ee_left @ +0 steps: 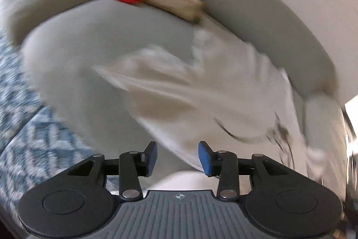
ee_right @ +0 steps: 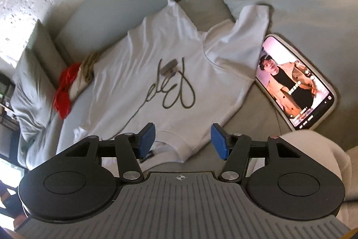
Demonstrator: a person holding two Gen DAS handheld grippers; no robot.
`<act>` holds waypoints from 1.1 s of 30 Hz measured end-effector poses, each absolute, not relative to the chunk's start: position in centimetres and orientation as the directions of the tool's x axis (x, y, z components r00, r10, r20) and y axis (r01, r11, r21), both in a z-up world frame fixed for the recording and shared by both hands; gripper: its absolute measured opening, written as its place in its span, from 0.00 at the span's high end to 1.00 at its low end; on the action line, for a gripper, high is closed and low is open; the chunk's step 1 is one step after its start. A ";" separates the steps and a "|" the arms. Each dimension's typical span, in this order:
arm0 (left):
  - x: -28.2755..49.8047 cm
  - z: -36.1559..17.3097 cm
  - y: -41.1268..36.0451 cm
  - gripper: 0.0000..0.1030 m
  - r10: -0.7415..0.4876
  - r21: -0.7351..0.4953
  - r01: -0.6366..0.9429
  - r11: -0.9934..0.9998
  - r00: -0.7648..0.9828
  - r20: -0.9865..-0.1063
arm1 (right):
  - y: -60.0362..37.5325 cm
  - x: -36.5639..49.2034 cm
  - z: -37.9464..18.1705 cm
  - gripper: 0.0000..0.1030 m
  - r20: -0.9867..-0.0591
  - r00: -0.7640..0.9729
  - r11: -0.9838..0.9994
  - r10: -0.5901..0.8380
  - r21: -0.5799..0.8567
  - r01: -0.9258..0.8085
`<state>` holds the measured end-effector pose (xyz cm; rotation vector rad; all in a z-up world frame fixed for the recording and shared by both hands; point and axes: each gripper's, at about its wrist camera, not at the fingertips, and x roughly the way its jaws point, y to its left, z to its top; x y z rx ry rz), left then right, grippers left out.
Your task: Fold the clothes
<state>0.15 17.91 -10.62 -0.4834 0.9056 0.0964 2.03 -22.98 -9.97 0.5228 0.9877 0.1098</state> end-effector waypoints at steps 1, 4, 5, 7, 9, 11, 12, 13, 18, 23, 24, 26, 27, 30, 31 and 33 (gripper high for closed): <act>1.0 -10.9 16.1 0.67 -0.123 -0.343 -0.248 0.906 0.621 -0.774 | -22.9 2.7 -10.5 0.58 -0.776 0.545 0.879 0.316 0.456 0.141; 3.0 -11.7 11.1 0.74 -0.100 -0.264 -0.171 0.949 0.633 -0.768 | -20.5 5.1 -11.9 0.74 -0.806 0.526 0.933 0.272 0.356 0.062; 3.7 -11.9 9.9 0.82 -0.075 -0.224 -0.158 0.962 0.635 -0.769 | -19.6 5.9 -12.4 0.73 -0.812 0.522 0.946 0.262 0.324 0.028; 4.8 -12.6 7.9 0.85 -0.011 -0.122 -0.139 0.983 0.613 -0.790 | -18.1 7.3 -13.4 0.72 -0.833 0.505 0.966 0.225 0.257 -0.005; 5.8 -13.9 7.0 0.88 0.026 -0.058 -0.134 0.989 0.552 -0.833 | -17.0 8.5 -14.1 0.64 -0.848 0.496 0.979 0.186 0.203 -0.020; 6.3 -14.9 7.6 0.88 0.020 -0.053 -0.138 0.989 0.479 -0.877 | -16.3 9.2 -14.7 0.58 -0.866 0.474 0.986 0.160 0.159 -0.042; 6.1 -14.9 7.7 0.88 0.016 -0.049 -0.128 0.991 0.464 -0.886 | -16.2 9.4 -15.0 0.55 -0.874 0.461 0.988 0.153 0.145 -0.053; 5.9 -14.9 7.8 0.88 0.013 -0.044 -0.114 0.992 0.455 -0.890 | -16.1 9.3 -15.3 0.55 -0.880 0.451 0.988 0.151 0.132 -0.073; 4.7 -14.6 7.8 0.88 0.004 -0.018 -0.046 0.999 0.435 -0.900 | -15.6 7.4 -15.3 0.50 -0.896 0.426 0.985 0.124 0.057 -0.166; 4.0 -13.8 6.2 0.88 -0.010 0.008 0.040 0.999 0.418 -0.908 | -16.6 5.2 -14.7 0.50 -0.921 0.366 0.985 0.134 0.084 -0.149; 3.9 -13.4 6.1 0.88 -0.018 -0.001 0.041 0.999 0.421 -0.907 | -16.8 4.9 -14.6 0.50 -0.929 0.345 0.986 0.133 0.088 -0.144; 3.5 -12.7 6.0 0.87 -0.027 -0.018 0.024 1.000 0.450 -0.893 | -17.0 4.3 -14.2 0.51 -0.940 0.317 0.987 0.124 0.084 -0.135; 3.3 -12.4 6.1 0.87 -0.023 -0.022 0.008 1.000 0.477 -0.879 | -17.1 4.0 -13.9 0.52 -0.942 0.314 0.989 0.114 0.077 -0.127; 2.7 -11.4 6.3 0.80 -0.008 -0.036 -0.039 0.999 0.555 -0.832 | -17.0 3.2 -12.7 0.51 -0.920 0.370 0.987 0.131 0.087 -0.131; 2.7 -11.5 6.2 0.81 0.014 -0.022 -0.056 0.998 0.572 -0.820 | -16.8 3.3 -12.3 0.51 -0.908 0.390 0.985 0.152 0.104 -0.141; 3.1 -12.1 6.3 0.80 0.062 0.011 -0.089 0.996 0.592 -0.804 | -16.2 3.8 -12.0 0.50 -0.885 0.425 0.978 0.193 0.136 -0.160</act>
